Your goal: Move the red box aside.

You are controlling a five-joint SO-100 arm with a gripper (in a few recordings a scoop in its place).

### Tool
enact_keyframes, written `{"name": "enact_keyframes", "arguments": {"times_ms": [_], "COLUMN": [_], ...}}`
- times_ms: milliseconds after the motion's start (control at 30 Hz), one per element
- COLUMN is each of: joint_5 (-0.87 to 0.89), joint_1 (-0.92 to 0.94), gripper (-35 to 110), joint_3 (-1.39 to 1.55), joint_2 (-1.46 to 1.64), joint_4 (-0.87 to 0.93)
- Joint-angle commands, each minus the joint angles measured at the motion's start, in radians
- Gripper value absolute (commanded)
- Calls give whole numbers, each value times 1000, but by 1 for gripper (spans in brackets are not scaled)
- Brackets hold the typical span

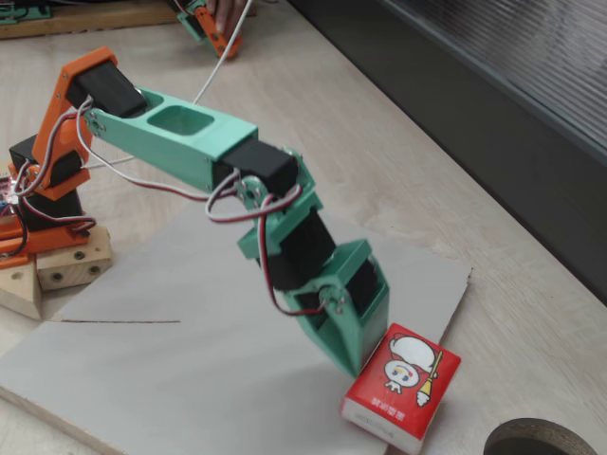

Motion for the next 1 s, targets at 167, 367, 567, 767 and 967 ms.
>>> {"name": "enact_keyframes", "arguments": {"times_ms": [167,367,567,767,967], "joint_5": [20,20,20,20,20], "joint_1": [-11,-8,-3,-3,-12], "gripper": [4,4,4,4,4], "joint_3": [-135,-130,-143,-146,-141], "joint_2": [-94,-94,-95,-95,-155], "joint_4": [3,14,3,2,2]}}
